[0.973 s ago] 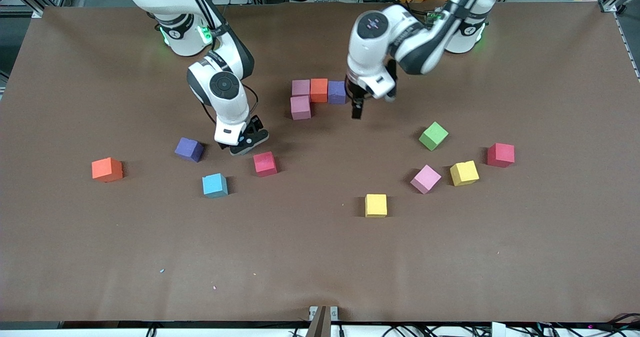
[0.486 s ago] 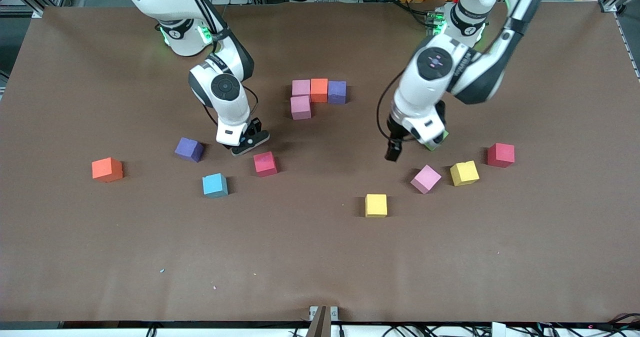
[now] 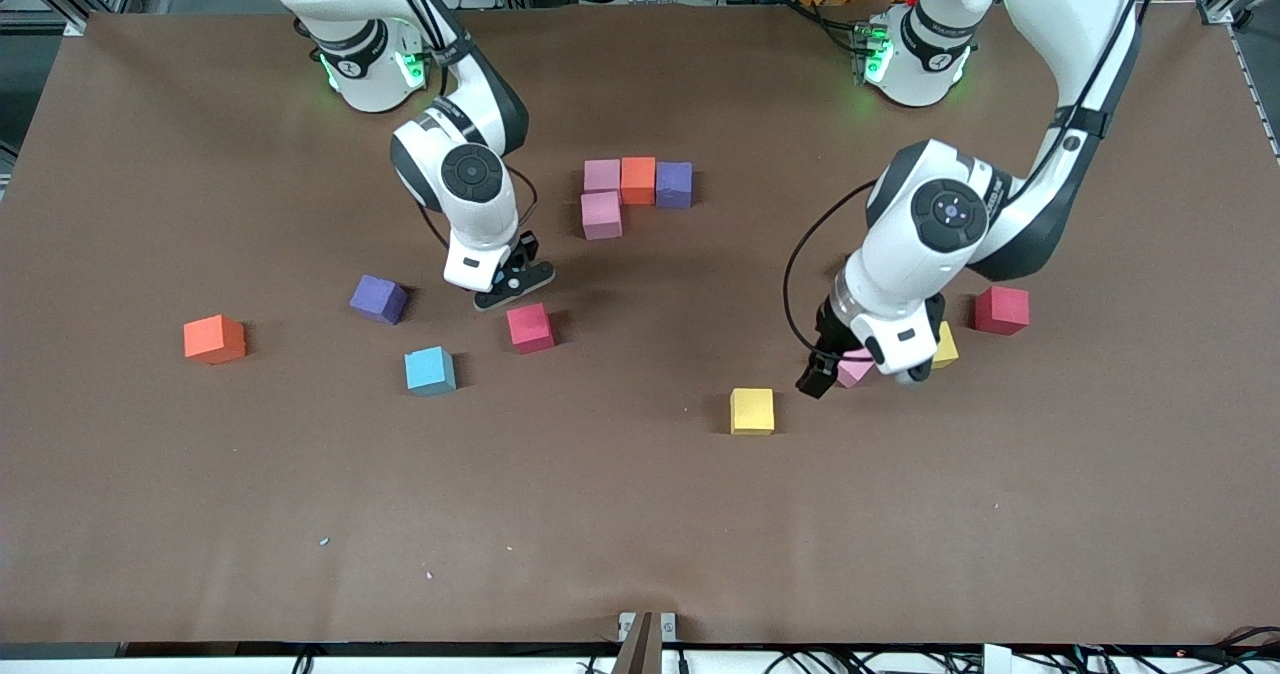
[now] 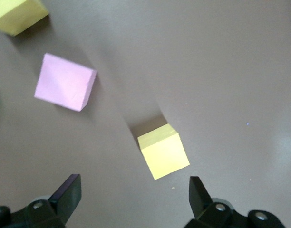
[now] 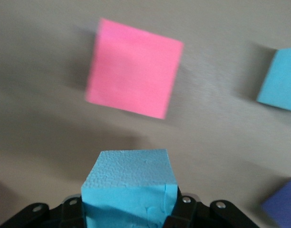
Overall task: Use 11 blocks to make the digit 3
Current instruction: 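Grasp the cyan cube with the right gripper while the left gripper reaches yellow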
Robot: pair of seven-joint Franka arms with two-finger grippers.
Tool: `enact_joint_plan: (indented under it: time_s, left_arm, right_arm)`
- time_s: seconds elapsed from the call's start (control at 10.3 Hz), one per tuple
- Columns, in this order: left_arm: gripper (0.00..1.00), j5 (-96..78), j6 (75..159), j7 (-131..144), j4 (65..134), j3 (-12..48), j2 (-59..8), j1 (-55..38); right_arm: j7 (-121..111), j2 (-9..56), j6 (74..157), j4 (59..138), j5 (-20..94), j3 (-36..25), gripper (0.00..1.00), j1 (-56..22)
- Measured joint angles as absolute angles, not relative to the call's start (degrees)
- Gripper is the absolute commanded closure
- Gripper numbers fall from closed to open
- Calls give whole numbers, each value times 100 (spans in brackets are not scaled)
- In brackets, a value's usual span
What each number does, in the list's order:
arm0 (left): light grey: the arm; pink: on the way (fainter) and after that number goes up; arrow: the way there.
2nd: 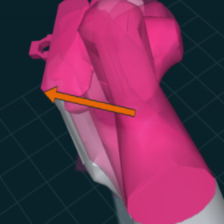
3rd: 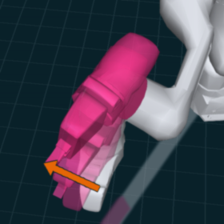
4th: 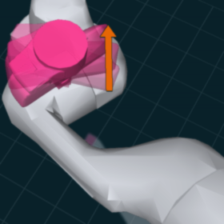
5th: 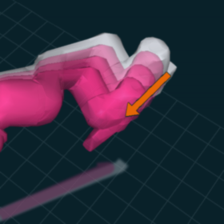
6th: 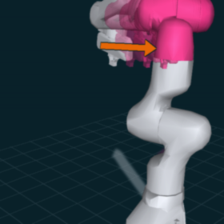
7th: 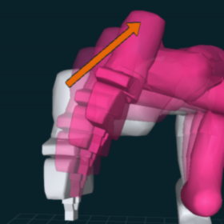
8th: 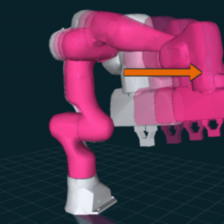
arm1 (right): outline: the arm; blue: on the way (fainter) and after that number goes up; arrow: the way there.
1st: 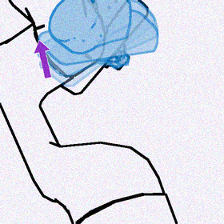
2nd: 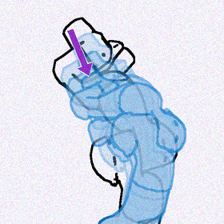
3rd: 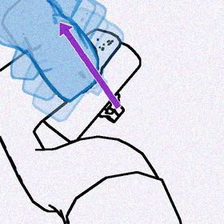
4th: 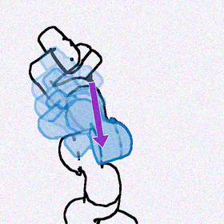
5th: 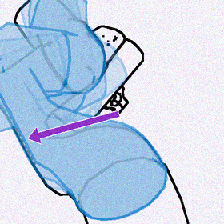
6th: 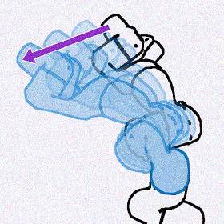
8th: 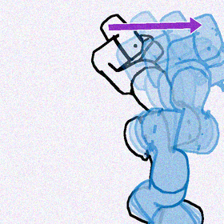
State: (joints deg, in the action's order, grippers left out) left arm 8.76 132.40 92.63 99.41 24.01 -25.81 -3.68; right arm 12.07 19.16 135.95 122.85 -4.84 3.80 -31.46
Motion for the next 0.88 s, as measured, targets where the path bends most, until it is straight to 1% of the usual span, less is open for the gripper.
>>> enact_joint_plan:
  time_s: [0.19, 0.49, 0.88]
  left_arm:
    - [0, 1492, 13183, 8873, 9742, 2409, -2872, -465]
    - [0, 1841, 13001, 7469, 9364, 2422, -3239, -709]
    - [0, 1857, 12824, 5689, 9169, 2359, -3401, -782]
  right_arm:
    - [1438, 1917, 13566, 12109, 1, 404, 80, -3263]
    - [2436, 2032, 13541, 11738, 248, 414, 80, -3576]
    - [3479, 2657, 13590, 11054, 357, 417, 80, -3979]
